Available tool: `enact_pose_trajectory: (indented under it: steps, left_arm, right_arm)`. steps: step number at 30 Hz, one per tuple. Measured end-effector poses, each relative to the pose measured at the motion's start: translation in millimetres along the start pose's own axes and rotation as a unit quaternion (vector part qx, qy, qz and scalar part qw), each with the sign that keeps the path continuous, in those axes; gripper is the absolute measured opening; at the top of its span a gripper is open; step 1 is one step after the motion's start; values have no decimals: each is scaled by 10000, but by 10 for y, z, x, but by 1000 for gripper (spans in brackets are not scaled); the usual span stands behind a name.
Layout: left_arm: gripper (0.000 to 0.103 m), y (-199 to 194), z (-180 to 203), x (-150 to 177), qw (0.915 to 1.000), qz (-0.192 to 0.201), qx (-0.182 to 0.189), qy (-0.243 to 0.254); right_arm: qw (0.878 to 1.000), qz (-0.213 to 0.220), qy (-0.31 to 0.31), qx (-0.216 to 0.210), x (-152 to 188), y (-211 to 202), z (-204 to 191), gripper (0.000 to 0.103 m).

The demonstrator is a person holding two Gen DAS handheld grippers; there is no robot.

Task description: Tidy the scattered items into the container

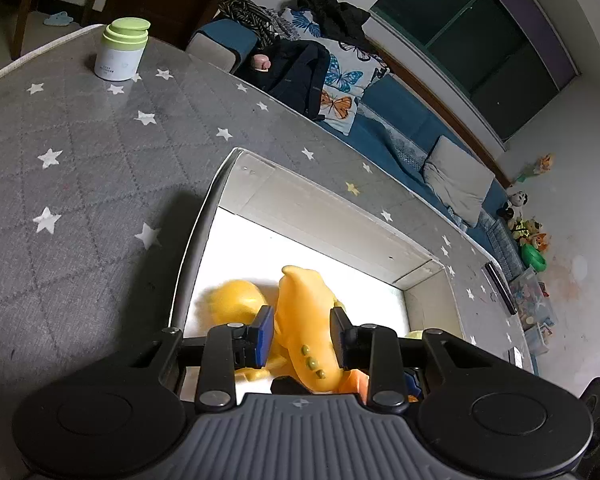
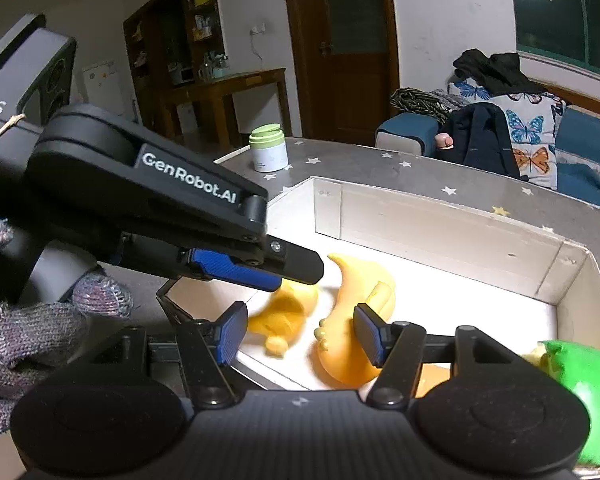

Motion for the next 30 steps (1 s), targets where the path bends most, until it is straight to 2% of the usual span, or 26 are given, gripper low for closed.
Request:
enact_pose_trajectory:
  steps: [13,16,21,22,30]
  left_arm:
    - [33,-204,179,262,9976,342,-182,571]
    - [33,-242,225,352,9965,406,-218,700]
    - [33,-281,291,496,9941,501,-297,917]
    - [33,-287,302,523,9936,514,-308,955]
    - [34,-340,349,722,9884,683,-459,1279]
  right_arm:
    - [9991,260,151,297,148,-369,-46,61]
    - [9984,312,246,403,210,-484,-41,69]
    - [9972,368,419,506,312,-646,-36,72]
    - [9969,373,452,521,333,-672,-31,78]
    - [9945,470,664,667,483,-873,-12,92]
Point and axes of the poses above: each gripper's, at about its wrist camera, not at the fingertips, and y roughly the way its jaws point, z to its right, x to its underside, the point moved 1 cm from there along y, roughly the way its jaws point, and after that the axes turned 13 degrees about -y, right-handed, at the moved point
